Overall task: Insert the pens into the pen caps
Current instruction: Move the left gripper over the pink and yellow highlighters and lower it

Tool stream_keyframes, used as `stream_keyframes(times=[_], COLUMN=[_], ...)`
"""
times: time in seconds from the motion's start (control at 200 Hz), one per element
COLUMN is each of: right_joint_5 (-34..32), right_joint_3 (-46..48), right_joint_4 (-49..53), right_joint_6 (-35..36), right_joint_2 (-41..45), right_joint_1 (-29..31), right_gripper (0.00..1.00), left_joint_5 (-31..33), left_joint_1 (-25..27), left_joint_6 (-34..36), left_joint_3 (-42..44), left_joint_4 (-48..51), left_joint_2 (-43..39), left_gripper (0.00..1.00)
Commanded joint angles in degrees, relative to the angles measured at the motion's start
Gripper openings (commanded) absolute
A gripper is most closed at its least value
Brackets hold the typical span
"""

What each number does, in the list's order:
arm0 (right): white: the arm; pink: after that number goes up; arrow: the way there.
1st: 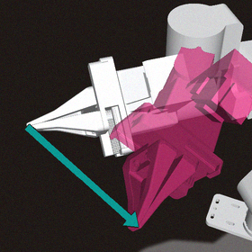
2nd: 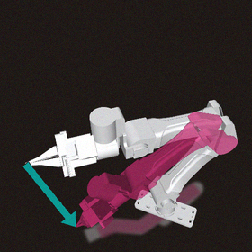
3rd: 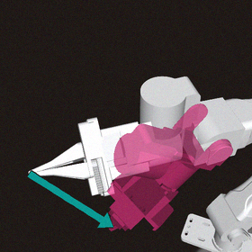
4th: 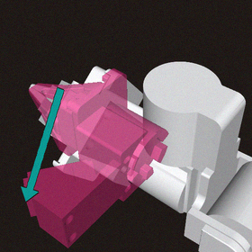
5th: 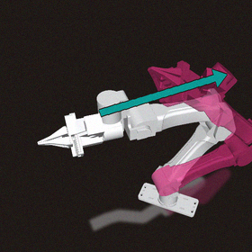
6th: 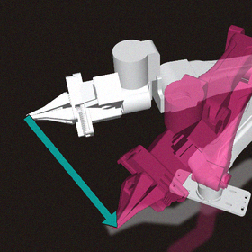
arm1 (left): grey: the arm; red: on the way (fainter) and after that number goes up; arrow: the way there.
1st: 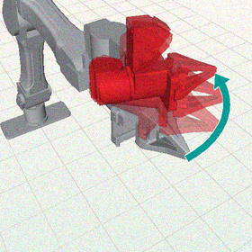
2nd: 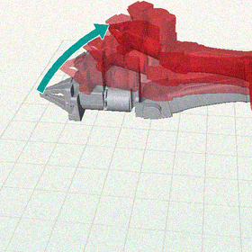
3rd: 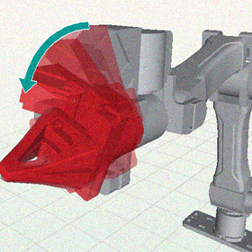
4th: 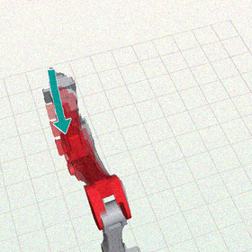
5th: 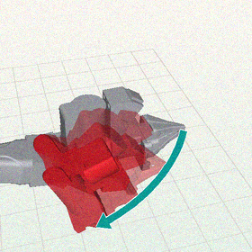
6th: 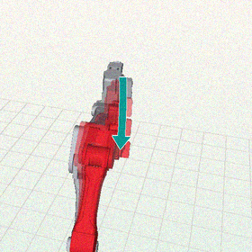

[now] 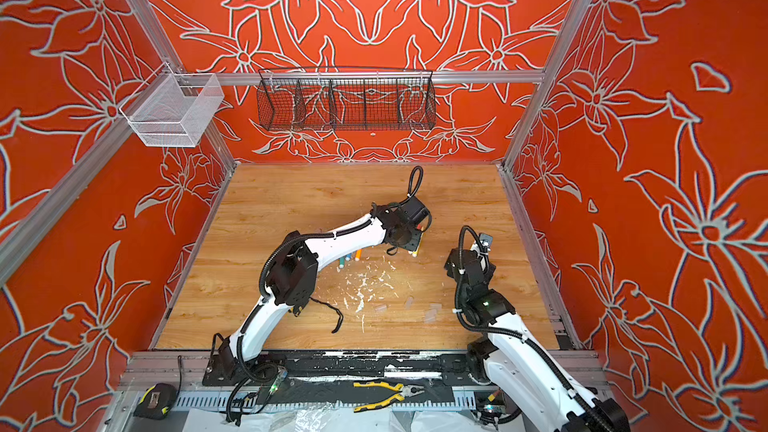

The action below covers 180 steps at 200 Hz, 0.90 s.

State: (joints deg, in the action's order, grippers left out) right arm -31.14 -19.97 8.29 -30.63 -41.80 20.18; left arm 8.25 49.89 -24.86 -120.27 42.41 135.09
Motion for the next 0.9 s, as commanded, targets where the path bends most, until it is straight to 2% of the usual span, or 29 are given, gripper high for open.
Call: stream_keyframes(times=[0.0,0.385,0.896], right_joint_5=[0.3,0.5,0.4], right_joint_3=[-1.4,-1.0,-1.0], right_joint_4=[-0.3,-0.1,0.1], right_joint_6=[0.0,0.0,0.0], right_joint_2=[0.1,1.1,1.3], right_joint_1=[-0.3,-0.3,-0.3], right_gripper=[0.79,0.79,0.79], left_joint_5=[2.0,2.4,2.1], left_joint_1=[0.2,0.2,0.1], left_joint_6=[0.9,1.4,2.4], left_joint_3=[-3.1,-10.8,-12.7], left_joint_4=[4.0,7.3,7.9], left_joint_2=[3.1,10.0,13.4], left_gripper=[0.37,0.31,0.29])
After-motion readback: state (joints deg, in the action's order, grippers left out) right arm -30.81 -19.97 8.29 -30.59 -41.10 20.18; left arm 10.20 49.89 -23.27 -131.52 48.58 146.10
